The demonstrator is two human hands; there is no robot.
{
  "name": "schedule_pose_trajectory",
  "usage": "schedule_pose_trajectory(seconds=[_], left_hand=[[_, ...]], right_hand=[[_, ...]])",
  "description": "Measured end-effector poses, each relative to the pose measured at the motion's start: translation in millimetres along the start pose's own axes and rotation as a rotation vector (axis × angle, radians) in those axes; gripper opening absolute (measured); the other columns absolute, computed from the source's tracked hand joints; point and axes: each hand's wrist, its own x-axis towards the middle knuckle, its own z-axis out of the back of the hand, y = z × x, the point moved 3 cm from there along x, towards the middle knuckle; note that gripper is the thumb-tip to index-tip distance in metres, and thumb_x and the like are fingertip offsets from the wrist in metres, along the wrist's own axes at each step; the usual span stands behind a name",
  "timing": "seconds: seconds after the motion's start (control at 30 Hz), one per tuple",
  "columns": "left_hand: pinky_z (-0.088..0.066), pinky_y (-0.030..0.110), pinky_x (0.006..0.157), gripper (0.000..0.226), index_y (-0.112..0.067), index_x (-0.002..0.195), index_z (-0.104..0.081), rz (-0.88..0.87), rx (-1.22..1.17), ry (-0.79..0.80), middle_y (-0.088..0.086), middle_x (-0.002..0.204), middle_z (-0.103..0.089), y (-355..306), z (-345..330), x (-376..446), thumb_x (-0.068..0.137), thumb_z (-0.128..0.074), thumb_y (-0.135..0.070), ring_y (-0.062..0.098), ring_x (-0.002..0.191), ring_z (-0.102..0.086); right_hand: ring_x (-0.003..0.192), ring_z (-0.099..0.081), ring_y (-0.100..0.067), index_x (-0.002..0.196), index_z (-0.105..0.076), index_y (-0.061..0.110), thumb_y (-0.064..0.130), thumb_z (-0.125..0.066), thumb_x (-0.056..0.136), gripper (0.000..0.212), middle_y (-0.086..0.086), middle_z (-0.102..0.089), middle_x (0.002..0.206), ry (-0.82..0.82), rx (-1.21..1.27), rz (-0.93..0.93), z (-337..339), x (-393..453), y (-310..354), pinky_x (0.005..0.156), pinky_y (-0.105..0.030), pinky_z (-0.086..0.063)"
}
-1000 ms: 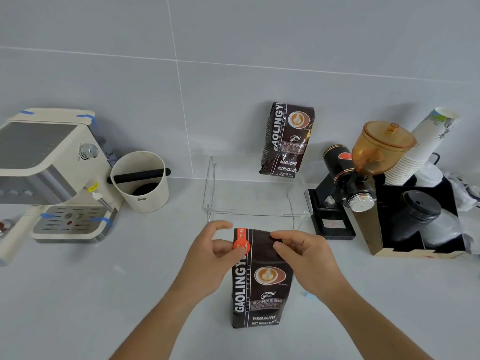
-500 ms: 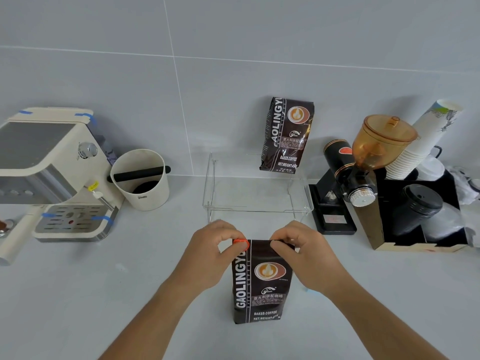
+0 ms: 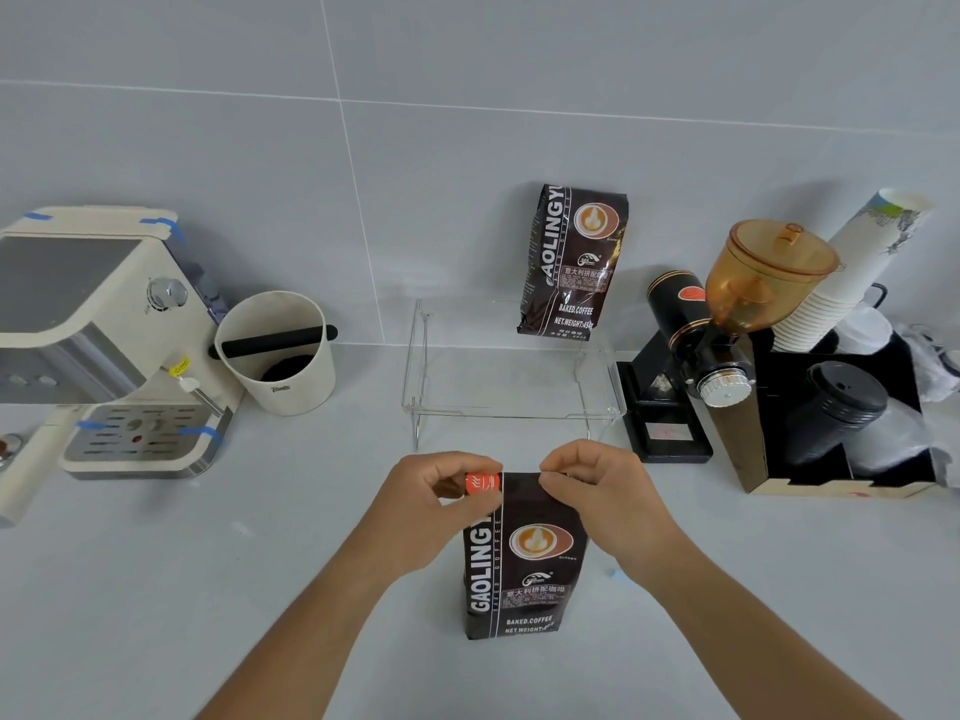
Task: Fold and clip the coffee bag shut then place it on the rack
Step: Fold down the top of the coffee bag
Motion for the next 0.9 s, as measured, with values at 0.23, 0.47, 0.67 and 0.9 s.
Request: schedule_pose_trajectory(seconds=[0.23, 0.47, 0.67, 0.9], left_hand=[[-0.05, 0.012, 0.083, 0.05, -0.051, 0.101, -0.065, -0.094, 0.156, 0.046, -0.014, 0.088, -0.068, 3, -2, -3, 0.076, -0.08, -0.01, 0.007, 0.093, -0.065], [-0.044, 0.006, 0.075, 0.025, -0.033, 0.108, -0.072, -0.086, 0.268, 0.097, -0.013, 0.089, -0.067, 11, -2, 0, 0.086, -0.072, -0.021, -0.002, 0.093, -0.059], [-0.05, 0.013, 0.074, 0.027, -0.046, 0.091, -0.073, -0.078, 0.22, 0.076, -0.016, 0.091, -0.073, 15, -3, 2, 0.087, -0.07, -0.02, 0.003, 0.091, -0.066], [-0.048, 0.005, 0.07, 0.035, -0.044, 0.075, -0.075, -0.035, 0.115, 0.03, -0.02, 0.08, -0.077, 20, -1, 2, 0.082, -0.075, -0.01, 0.002, 0.076, -0.071]], right_hand=[[0.067, -0.069, -0.023, 0.077, -0.072, 0.01, -0.001, -0.065, 0.087, 0.017, -0.009, -0.073, 0.07, 0.117, 0.076, -0.12, 5, 7, -5, 0.061, -0.03, -0.054], [0.077, -0.072, -0.008, 0.096, -0.074, 0.022, 0.007, -0.069, 0.086, 0.019, 0.003, -0.077, 0.092, 0.321, -0.168, -0.035, 14, 1, -7, 0.054, -0.007, -0.046], [0.092, -0.064, -0.004, 0.103, -0.074, 0.025, 0.012, -0.065, 0.09, 0.02, 0.009, -0.068, 0.096, 0.29, -0.514, 0.341, 20, -5, -12, 0.077, -0.013, -0.05], [0.078, -0.071, -0.001, 0.077, -0.076, 0.036, 0.019, -0.074, 0.085, 0.02, 0.019, -0.077, 0.08, 0.146, -0.393, 0.252, 25, -2, -21, 0.059, -0.014, -0.053]])
